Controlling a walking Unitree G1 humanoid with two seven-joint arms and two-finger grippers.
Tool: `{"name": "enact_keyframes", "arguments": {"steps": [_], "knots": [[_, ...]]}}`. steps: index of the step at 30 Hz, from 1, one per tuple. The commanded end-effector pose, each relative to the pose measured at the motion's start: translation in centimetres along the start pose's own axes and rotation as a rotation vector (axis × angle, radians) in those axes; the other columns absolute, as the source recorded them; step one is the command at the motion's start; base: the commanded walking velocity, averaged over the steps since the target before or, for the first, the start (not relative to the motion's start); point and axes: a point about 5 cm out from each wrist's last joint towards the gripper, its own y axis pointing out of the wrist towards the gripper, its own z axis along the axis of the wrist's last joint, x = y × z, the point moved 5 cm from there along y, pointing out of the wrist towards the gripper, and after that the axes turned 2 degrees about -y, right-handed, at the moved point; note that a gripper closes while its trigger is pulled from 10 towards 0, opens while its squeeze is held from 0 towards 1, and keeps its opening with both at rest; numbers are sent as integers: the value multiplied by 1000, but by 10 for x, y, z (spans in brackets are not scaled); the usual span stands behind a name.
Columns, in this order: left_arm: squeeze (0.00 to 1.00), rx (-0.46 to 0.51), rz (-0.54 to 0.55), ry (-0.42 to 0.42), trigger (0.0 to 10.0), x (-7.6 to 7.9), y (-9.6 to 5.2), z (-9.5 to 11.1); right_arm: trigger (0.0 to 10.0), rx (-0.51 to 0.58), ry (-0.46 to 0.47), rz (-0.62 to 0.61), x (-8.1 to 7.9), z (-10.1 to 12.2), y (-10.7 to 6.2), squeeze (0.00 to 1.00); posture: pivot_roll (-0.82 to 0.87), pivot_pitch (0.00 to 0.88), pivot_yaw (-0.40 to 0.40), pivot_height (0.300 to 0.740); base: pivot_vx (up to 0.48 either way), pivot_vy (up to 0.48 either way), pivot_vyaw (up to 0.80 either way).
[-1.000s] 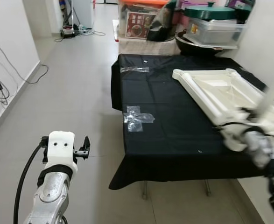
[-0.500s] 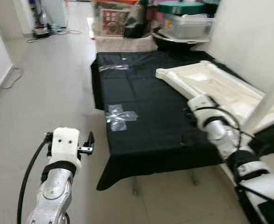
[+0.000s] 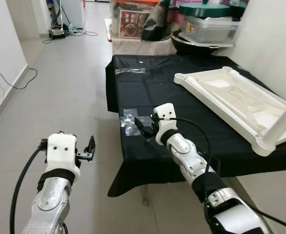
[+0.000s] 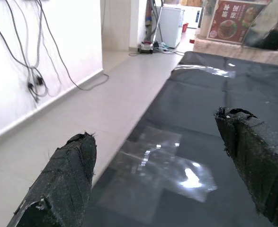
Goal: Building children table
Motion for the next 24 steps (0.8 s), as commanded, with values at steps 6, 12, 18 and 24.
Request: {"name": "enact_keyframes", "arguments": {"steps": [6, 12, 18, 24], "knots": [[0, 31, -31, -15, 10000, 0, 3, 4, 10000, -33, 100, -72, 11, -7, -3, 0, 107, 0, -79, 740, 467, 0, 0], [0, 40, -69, -10, 10000, 6, 3, 6, 10000, -40, 122, -75, 9, -4, -6, 0, 107, 0, -71, 740, 480, 0, 0], [0, 44, -69, 39, 10000, 8, 5, 5, 10000, -37, 125, -85, 10, -2, -5, 0, 107, 0, -71, 740, 160, 0, 0], [0, 19, -68, 48, 10000, 7, 5, -1, 10000, -41, 101, -84, 9, -3, -5, 0, 114, 0, -75, 740, 0, -320, 83]]}}
